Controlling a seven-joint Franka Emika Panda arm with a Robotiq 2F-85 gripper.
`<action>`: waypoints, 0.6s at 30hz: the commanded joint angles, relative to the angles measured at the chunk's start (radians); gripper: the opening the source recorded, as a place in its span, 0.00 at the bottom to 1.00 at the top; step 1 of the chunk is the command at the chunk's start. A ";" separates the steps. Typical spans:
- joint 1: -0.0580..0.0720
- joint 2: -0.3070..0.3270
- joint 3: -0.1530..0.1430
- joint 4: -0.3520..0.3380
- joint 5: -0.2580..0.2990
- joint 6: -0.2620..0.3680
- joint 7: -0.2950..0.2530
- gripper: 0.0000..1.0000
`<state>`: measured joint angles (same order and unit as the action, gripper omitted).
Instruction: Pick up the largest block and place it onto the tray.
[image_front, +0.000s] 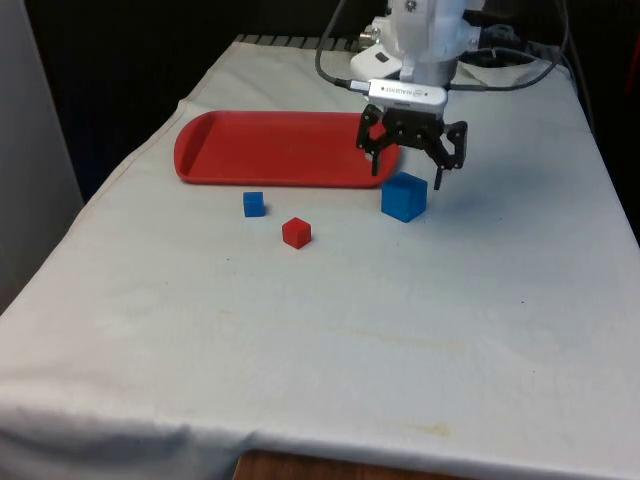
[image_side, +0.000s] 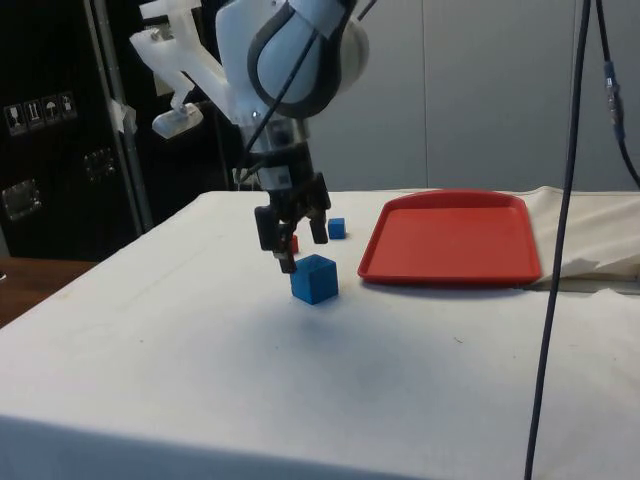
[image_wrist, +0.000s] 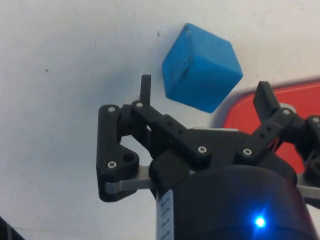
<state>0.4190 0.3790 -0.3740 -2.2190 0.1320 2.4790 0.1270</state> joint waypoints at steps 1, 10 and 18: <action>-0.004 0.007 0.002 -0.003 0.011 0.018 0.003 1.00; -0.004 0.023 -0.001 -0.004 0.007 0.030 0.034 1.00; -0.002 0.031 0.000 -0.002 0.005 0.033 0.049 1.00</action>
<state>0.4150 0.4050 -0.3750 -2.2200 0.1330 2.4980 0.1720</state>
